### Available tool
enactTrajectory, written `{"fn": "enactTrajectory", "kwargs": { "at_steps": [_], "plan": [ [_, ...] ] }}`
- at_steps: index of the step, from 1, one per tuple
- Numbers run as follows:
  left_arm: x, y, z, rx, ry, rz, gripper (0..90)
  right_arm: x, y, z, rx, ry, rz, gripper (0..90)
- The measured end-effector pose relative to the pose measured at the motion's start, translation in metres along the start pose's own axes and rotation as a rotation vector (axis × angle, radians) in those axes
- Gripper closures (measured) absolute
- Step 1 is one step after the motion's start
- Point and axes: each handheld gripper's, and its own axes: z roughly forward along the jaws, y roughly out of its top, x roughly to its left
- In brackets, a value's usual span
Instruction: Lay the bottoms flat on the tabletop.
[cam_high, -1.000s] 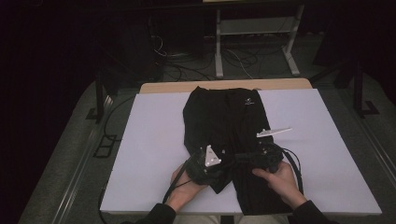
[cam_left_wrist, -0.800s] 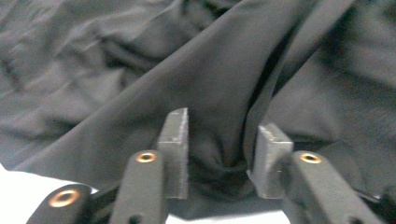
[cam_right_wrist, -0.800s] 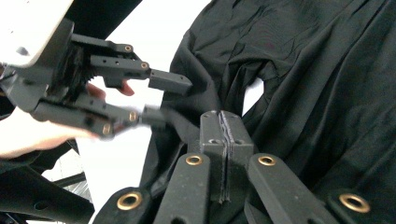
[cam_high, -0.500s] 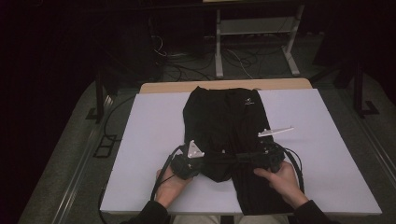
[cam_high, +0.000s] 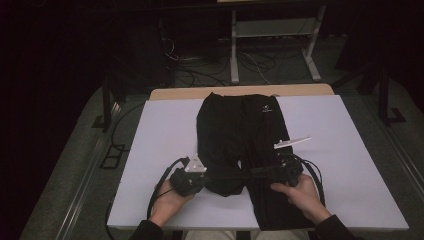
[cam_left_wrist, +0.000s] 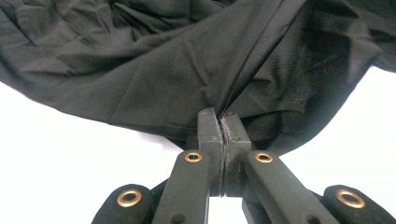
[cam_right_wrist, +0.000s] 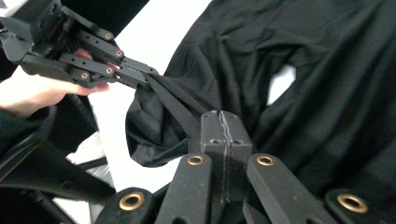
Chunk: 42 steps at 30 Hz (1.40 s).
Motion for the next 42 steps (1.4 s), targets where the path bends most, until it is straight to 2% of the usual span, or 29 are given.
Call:
{"fn": "enactTrajectory", "kwargs": {
  "at_steps": [3,8,12,17,23,27,31,34,37,42],
  "plan": [
    [-0.002,-0.008,-0.012,0.011,-0.019,0.016,88.2,0.007,0.000,0.005,0.028,0.025,-0.019,89.2],
    [-0.005,-0.022,-0.030,0.040,-0.044,0.069,88.2,0.024,-0.002,0.019,0.106,0.075,-0.064,89.2],
    [-0.005,-0.032,-0.040,0.071,-0.065,0.091,88.2,0.037,-0.003,0.029,0.167,0.108,-0.093,89.2],
    [-0.003,-0.042,-0.043,0.090,-0.086,0.118,88.0,0.045,-0.007,0.040,0.223,0.135,-0.109,89.2],
    [-0.001,-0.046,-0.040,0.093,-0.090,0.151,87.4,0.050,-0.013,0.052,0.274,0.136,-0.124,89.2],
    [0.000,-0.046,-0.042,0.095,-0.104,0.157,86.6,0.050,-0.015,0.055,0.291,0.144,-0.125,89.1],
    [0.000,-0.048,-0.045,0.094,-0.118,0.154,83.7,0.052,-0.017,0.057,0.321,0.175,-0.119,88.8],
    [0.003,-0.051,-0.049,0.071,-0.139,0.132,75.3,0.052,-0.018,0.058,0.339,0.199,-0.114,87.2],
    [0.004,-0.054,-0.052,0.043,-0.134,0.112,57.9,0.051,-0.017,0.054,0.326,0.215,-0.119,79.3],
    [0.008,-0.053,-0.056,-0.020,-0.147,0.080,37.4,0.048,-0.012,0.043,0.250,0.145,-0.157,62.8]
  ]
}}
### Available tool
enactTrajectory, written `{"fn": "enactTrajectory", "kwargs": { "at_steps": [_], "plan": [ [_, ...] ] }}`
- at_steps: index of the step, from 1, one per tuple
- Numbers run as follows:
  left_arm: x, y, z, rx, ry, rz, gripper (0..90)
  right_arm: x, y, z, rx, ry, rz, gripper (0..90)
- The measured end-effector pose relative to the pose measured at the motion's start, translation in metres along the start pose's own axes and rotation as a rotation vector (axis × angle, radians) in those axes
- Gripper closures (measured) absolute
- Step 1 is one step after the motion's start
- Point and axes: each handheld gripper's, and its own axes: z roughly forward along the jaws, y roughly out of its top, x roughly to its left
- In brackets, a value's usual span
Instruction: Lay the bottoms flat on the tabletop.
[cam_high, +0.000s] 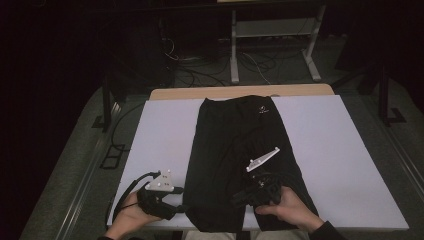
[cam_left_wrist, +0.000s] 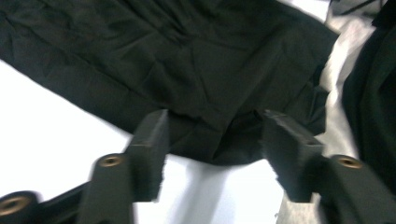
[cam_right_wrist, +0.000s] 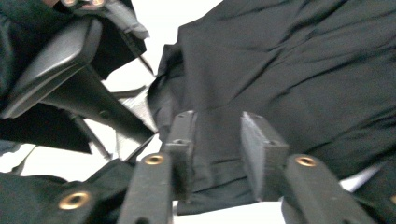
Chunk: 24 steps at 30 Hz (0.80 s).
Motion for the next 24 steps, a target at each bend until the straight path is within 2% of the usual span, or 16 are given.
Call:
{"fn": "enactTrajectory", "kwargs": {
  "at_steps": [5,7,12,17,20,24],
  "plan": [
    [0.006,0.002,-0.001,-0.047,-0.020,-0.025,28.2,-0.003,0.000,-0.009,-0.044,-0.066,-0.033,51.8],
    [0.007,0.003,-0.001,-0.063,-0.016,-0.039,26.1,-0.005,-0.001,-0.013,-0.057,-0.098,-0.041,47.3],
    [0.013,0.005,-0.004,-0.119,-0.011,-0.081,19.4,-0.010,-0.002,-0.023,-0.082,-0.141,-0.047,36.7],
    [0.018,0.008,-0.005,-0.188,0.000,-0.117,13.7,-0.015,-0.003,-0.034,-0.128,-0.197,-0.040,22.9],
    [0.020,0.012,-0.004,-0.214,0.006,-0.129,11.4,-0.020,-0.003,-0.041,-0.154,-0.229,-0.030,16.2],
    [0.021,0.019,0.001,-0.237,0.005,-0.135,8.6,-0.024,-0.004,-0.050,-0.178,-0.268,-0.024,12.2]
  ]
}}
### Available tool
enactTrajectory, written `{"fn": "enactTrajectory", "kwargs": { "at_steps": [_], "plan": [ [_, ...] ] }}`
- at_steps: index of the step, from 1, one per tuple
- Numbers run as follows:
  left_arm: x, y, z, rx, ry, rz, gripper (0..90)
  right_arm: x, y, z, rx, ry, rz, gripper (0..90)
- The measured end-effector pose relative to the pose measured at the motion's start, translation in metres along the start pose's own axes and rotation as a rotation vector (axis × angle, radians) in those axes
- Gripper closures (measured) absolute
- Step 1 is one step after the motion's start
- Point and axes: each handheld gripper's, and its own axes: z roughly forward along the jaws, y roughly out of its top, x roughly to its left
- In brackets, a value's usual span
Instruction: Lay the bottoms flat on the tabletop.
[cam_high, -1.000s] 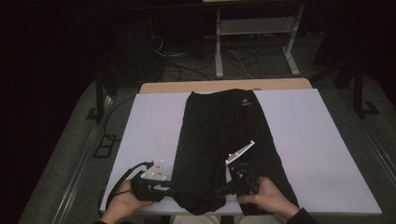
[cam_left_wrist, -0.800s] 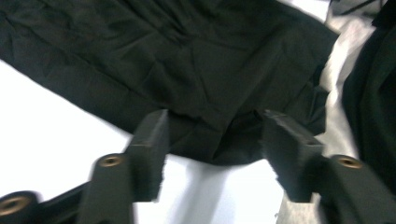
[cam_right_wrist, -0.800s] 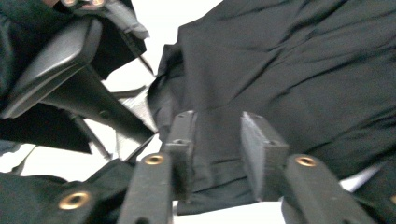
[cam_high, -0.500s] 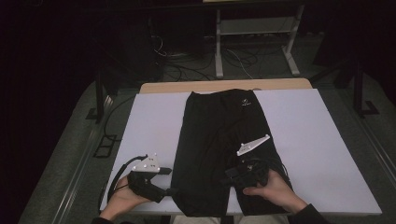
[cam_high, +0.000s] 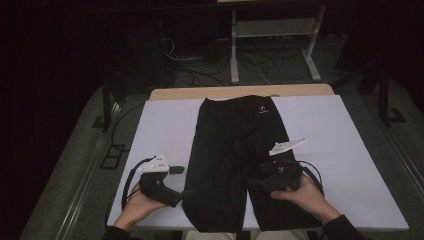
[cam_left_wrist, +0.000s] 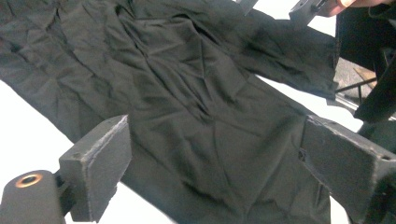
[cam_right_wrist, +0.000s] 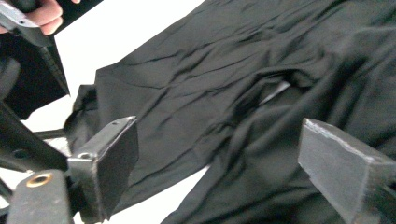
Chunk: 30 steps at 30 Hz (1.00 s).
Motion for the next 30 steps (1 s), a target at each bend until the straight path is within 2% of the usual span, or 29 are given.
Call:
{"fn": "enactTrajectory", "kwargs": {
  "at_steps": [7,15,20,24,30],
  "plan": [
    [-0.002,0.009,0.012,-0.007,0.002,-0.002,1.3,-0.010,-0.002,-0.016,-0.047,-0.037,0.010,0.0],
    [-0.003,0.026,0.019,-0.052,-0.001,-0.004,0.0,-0.021,-0.006,-0.037,-0.108,-0.068,0.019,0.0],
    [-0.005,0.036,0.029,-0.074,-0.002,-0.006,0.0,-0.028,-0.011,-0.047,-0.137,-0.085,0.028,0.0],
    [-0.006,0.039,0.037,-0.080,0.000,-0.009,0.0,-0.033,-0.014,-0.053,-0.162,-0.092,0.033,0.0],
    [-0.005,0.039,0.045,-0.119,0.009,-0.033,0.0,-0.040,-0.018,-0.058,-0.192,-0.106,0.040,0.0]
  ]
}}
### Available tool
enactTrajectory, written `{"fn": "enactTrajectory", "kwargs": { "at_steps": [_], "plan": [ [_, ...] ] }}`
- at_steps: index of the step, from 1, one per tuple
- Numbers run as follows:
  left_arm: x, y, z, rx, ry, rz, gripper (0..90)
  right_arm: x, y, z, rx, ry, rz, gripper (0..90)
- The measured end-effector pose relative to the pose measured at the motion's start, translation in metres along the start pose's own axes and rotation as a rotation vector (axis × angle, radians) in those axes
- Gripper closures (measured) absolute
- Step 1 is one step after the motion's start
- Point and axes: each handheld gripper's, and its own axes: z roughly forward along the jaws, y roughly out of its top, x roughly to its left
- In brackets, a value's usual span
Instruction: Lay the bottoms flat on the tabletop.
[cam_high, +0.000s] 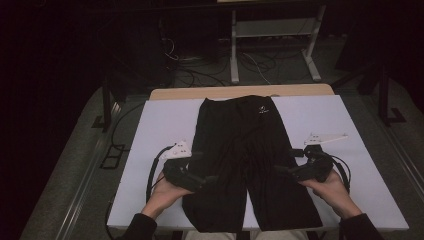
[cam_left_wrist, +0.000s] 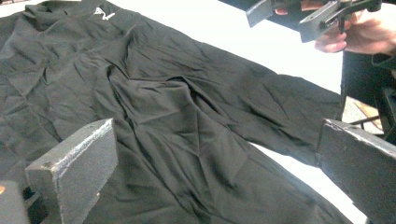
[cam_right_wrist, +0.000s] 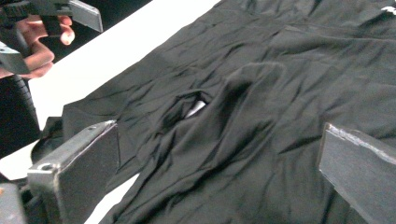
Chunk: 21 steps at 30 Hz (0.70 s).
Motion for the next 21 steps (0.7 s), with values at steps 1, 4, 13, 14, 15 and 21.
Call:
{"fn": "enactTrajectory", "kwargs": {
  "at_steps": [1,4,13,14,15,21],
  "plan": [
    [0.001,-0.001,0.001,-0.006,0.003,-0.001,0.0,-0.001,0.000,0.000,-0.001,-0.008,-0.001,0.0],
    [0.002,-0.005,0.002,0.000,0.023,0.000,0.0,-0.004,-0.002,-0.003,-0.011,-0.022,-0.001,0.0],
    [0.010,-0.021,-0.004,-0.035,0.075,-0.035,0.0,-0.018,-0.012,-0.012,-0.029,-0.063,0.008,0.0],
    [0.011,-0.022,-0.006,-0.039,0.079,-0.039,0.0,-0.019,-0.014,-0.013,-0.035,-0.065,0.007,0.0],
    [0.012,-0.023,-0.007,-0.045,0.083,-0.043,0.0,-0.021,-0.015,-0.014,-0.039,-0.065,0.006,0.0],
    [0.019,-0.033,-0.011,-0.047,0.107,-0.049,0.0,-0.028,-0.023,-0.020,-0.050,-0.082,0.002,0.0]
  ]
}}
